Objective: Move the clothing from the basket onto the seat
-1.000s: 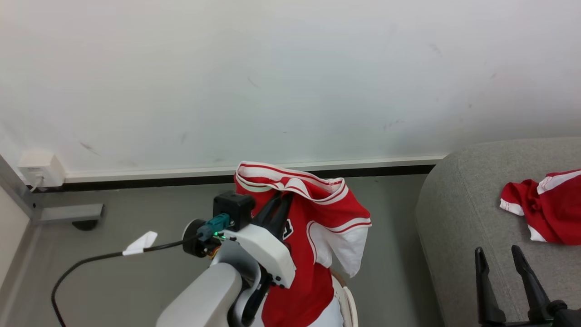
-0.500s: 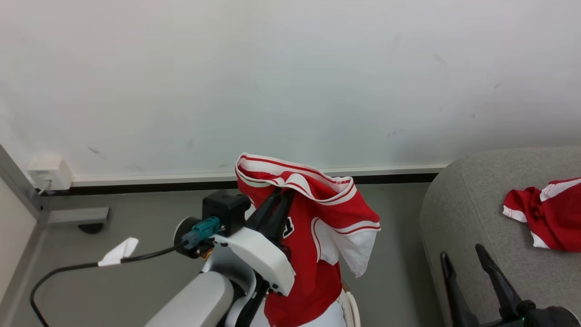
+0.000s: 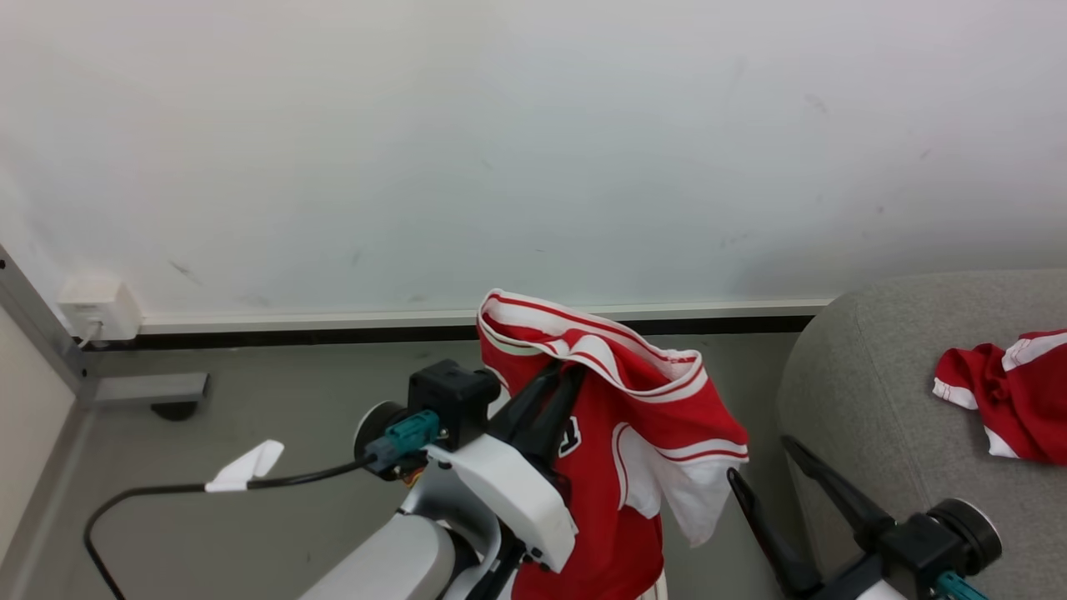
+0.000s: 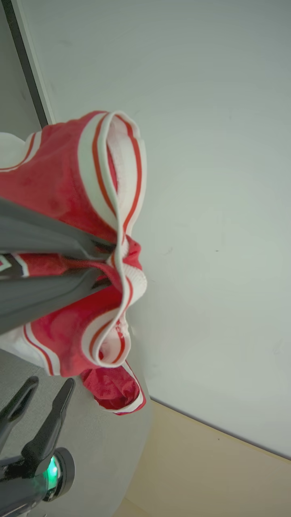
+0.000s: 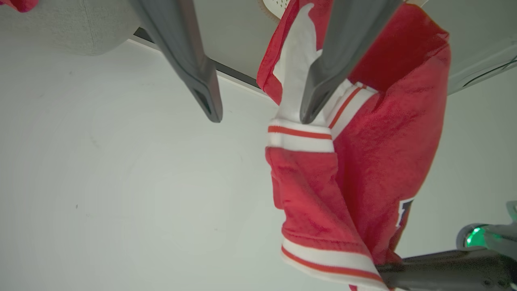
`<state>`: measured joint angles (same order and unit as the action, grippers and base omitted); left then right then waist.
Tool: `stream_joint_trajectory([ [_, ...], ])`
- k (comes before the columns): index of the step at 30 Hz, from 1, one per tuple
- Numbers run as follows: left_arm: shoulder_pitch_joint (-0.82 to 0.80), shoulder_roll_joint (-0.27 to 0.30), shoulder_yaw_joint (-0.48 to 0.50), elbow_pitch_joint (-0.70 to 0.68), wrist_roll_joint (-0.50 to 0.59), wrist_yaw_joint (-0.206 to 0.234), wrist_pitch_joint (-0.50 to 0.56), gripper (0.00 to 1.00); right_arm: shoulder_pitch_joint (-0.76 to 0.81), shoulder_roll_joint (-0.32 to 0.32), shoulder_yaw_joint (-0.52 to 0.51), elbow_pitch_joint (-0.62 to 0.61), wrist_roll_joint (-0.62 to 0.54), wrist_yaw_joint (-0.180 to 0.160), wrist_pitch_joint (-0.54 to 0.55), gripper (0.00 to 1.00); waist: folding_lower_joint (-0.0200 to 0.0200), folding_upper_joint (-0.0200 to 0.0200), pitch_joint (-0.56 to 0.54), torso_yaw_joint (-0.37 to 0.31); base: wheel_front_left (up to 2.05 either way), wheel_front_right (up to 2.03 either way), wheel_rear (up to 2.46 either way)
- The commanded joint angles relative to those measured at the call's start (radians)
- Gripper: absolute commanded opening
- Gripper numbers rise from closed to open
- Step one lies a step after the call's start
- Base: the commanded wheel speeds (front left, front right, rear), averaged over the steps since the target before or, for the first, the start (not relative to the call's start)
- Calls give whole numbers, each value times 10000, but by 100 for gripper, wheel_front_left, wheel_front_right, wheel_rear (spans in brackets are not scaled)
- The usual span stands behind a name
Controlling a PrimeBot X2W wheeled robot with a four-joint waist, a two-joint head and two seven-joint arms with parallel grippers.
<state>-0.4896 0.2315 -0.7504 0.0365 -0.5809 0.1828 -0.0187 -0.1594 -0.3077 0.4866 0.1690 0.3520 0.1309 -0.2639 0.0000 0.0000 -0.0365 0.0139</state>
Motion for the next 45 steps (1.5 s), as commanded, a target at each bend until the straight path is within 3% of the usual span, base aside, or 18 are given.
stream_joint_trajectory([
  [1, 88, -8, -33, -60, 9, -44, 39, 0, -309, 4, 106, 242, -18, -3, 15, 100, 0, 0, -2, 34, 0, 0, 0],
  [9, 94, -186, -404, -295, -87, -233, 212, 0, -1678, 546, 1484, 1748, 330, -3, 10, 100, 0, 0, -10, 155, 0, 0, 0],
  [16, 48, -370, -593, -382, -177, -334, 261, 0, -2349, 1062, 1676, 2846, 520, -3, 2, 100, 0, 0, -11, 266, 0, 0, 0],
  [17, 26, -398, -627, -373, -206, -357, 264, 0, -2449, 1231, 1769, 3037, 780, -3, 1, 0, 0, 0, -15, 321, 0, 0, 0],
  [23, 44, -301, -590, -194, -154, -257, 184, 2, -2519, 1272, 2085, 2837, 1930, -3, -1, 0, 0, 0, -2, 382, 0, 0, 0],
  [27, 143, -218, -600, -73, -107, -249, 88, 41, -2525, 1175, 2116, 2599, 2364, -3, -1, 0, 0, 0, 24, 353, 0, 0, 0],
  [28, 163, -212, -605, -39, -96, -244, 64, 58, -2499, 1169, 2080, 2529, 2492, -3, -3, 0, 0, 0, 31, 343, 0, 0, 0],
  [29, 191, -204, -607, 9, -88, -235, 18, 99, -2472, 1156, 2042, 2451, 2619, -3, -3, 0, 0, 0, 36, 334, 0, 0, 0],
  [36, 435, -116, -869, 560, -20, -393, -172, 100, -2315, 963, 1495, 1860, 3622, -3, -2, 0, 0, 0, 83, 254, 0, 0, 0],
  [45, 760, -229, -1298, 1310, 128, -673, -666, 100, -2145, 537, 445, 1386, 3654, -3, -4, 0, 0, 0, 115, 53, 0, 0, 0],
])
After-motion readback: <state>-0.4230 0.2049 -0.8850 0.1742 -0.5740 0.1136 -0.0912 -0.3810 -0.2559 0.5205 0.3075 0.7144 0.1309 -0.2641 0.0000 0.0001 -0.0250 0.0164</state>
